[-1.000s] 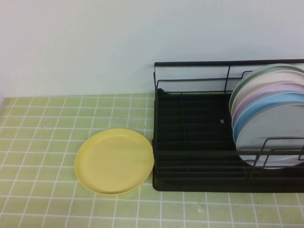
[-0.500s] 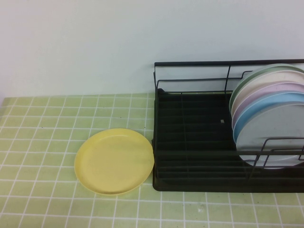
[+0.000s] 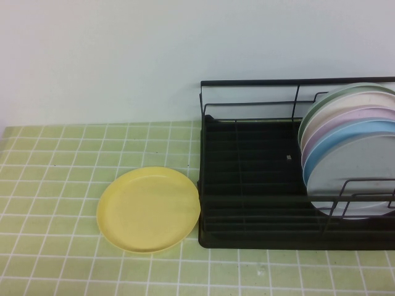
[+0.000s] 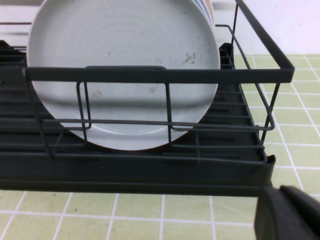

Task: Place plate on rack
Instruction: 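Reach the gripper toward the yellow plate on the table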

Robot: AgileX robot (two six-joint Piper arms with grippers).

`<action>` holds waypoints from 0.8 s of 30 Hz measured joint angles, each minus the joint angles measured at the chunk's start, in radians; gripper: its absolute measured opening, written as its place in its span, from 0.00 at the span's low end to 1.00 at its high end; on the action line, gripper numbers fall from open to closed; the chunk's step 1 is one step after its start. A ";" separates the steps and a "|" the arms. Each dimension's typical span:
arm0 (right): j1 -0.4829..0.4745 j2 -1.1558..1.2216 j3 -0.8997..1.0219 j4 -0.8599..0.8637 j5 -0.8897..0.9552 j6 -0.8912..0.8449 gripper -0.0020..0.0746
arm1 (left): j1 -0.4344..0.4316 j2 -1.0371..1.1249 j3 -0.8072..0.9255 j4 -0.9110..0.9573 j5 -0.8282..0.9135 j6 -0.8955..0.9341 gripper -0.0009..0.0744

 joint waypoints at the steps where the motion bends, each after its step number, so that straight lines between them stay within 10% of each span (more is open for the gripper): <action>1: 0.000 0.000 0.000 0.000 0.000 0.000 0.02 | 0.000 0.000 0.000 0.000 0.000 0.000 0.01; 24: 0.000 0.000 0.000 0.005 -0.002 0.000 0.02 | 0.000 0.000 0.000 0.019 -0.219 0.043 0.01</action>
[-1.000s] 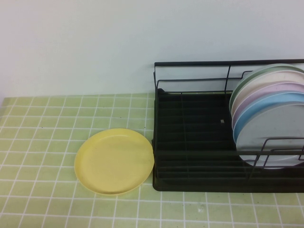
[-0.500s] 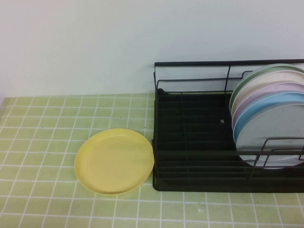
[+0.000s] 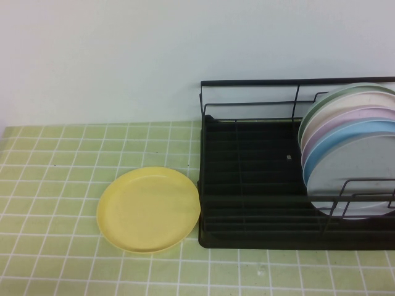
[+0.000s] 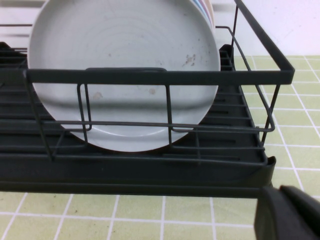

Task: Place plate on rack
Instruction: 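Reach the gripper toward the yellow plate on the table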

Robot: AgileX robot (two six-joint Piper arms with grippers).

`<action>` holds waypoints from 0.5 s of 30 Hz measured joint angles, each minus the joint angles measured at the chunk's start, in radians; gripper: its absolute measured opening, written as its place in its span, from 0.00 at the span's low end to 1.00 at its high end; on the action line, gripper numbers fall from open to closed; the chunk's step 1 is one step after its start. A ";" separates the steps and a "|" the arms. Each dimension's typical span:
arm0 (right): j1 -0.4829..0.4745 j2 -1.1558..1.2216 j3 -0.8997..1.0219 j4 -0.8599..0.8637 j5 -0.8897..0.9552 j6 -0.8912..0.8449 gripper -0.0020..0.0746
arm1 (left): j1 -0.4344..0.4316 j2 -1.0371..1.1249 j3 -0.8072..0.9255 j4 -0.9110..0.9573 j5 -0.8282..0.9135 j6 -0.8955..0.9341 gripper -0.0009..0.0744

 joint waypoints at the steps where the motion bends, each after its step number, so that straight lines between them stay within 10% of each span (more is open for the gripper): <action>1: 0.000 0.000 0.000 0.000 0.000 0.000 0.02 | 0.000 0.000 0.000 0.000 -0.011 -0.007 0.01; 15: 0.000 0.000 0.000 0.002 0.000 0.000 0.02 | 0.000 0.000 0.000 0.000 0.000 -0.006 0.01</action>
